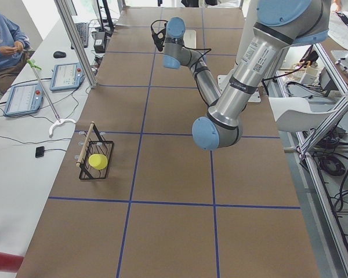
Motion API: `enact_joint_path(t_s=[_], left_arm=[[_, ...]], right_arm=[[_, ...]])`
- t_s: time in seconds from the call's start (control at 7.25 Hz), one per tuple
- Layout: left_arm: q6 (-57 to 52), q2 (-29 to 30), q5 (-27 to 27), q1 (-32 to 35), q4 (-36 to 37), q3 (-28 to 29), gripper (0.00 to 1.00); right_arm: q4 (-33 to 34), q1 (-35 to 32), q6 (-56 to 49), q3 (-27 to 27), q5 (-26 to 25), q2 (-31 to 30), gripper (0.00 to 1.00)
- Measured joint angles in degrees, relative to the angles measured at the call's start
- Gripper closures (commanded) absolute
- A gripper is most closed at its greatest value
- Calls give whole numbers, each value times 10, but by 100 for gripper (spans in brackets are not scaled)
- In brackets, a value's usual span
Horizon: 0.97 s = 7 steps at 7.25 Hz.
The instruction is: Left arm grabs green cup and hands to right arm on tray
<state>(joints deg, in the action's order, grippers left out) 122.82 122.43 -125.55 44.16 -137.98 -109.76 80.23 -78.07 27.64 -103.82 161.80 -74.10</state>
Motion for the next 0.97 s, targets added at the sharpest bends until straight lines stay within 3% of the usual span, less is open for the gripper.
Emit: enact_joint_path(t_s=[0.28,0.55,0.83,0.97], left_arm=[[5,1,10,-7,-7,8,100],[7,4,11,-8,-8,9,100],[26,5,20,-9,-37,7,100],[63,4,25,-9,-84,11,100]], right_arm=[[-22,55,120,-4,-99,51,7],[-164,123,341,0,-185,71,7],[-312,170,533,4,-215,76,7],[-362,187,587,4,-217,78,7]])
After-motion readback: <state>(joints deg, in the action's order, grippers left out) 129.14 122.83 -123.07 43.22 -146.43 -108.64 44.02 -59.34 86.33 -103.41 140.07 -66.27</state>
